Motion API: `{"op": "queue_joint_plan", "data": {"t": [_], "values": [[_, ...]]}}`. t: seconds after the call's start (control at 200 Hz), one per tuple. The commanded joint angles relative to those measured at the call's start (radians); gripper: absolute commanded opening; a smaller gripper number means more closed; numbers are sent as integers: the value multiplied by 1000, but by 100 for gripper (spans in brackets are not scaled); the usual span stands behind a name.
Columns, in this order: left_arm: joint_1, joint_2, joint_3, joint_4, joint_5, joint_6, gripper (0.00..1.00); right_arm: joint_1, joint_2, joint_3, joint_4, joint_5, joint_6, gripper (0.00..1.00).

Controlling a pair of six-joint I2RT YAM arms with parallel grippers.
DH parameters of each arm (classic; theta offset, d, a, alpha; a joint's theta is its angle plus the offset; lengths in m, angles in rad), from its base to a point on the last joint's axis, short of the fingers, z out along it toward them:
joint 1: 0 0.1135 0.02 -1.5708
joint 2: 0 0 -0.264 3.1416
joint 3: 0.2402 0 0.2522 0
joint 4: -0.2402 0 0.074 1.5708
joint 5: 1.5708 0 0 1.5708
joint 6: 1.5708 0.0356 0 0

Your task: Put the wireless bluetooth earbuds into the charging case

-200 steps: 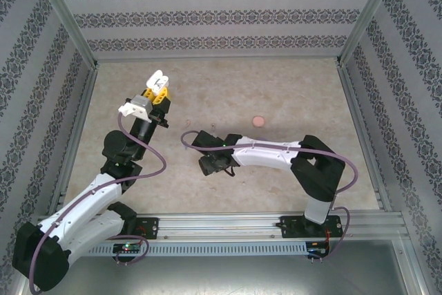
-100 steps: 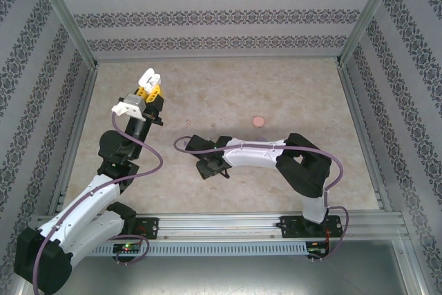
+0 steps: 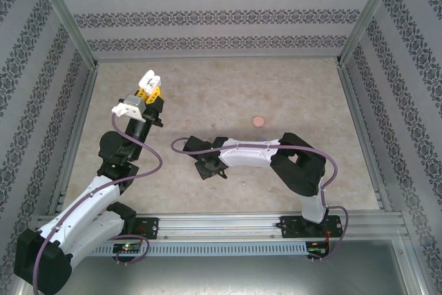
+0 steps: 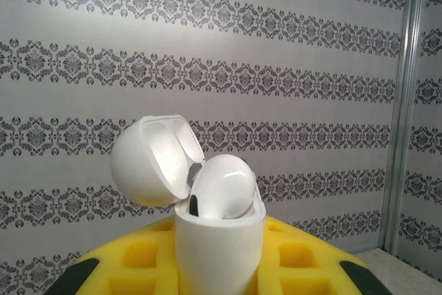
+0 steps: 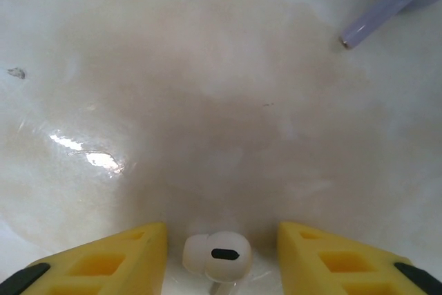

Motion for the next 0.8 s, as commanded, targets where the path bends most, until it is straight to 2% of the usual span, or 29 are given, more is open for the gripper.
{"op": "queue_joint_plan", "data": {"t": [0.0,0.46,0.794], "values": [[14,-19,-5,14,20,-16,0,11,24,16,-28,11,3,43],[17,-17,-3,6,50,-33,0,10,-13,-21,-16,37,13,30],[17,-23,15,-18,124,-45,0,-14,-240,-25,-29,128,-21,29]]}}
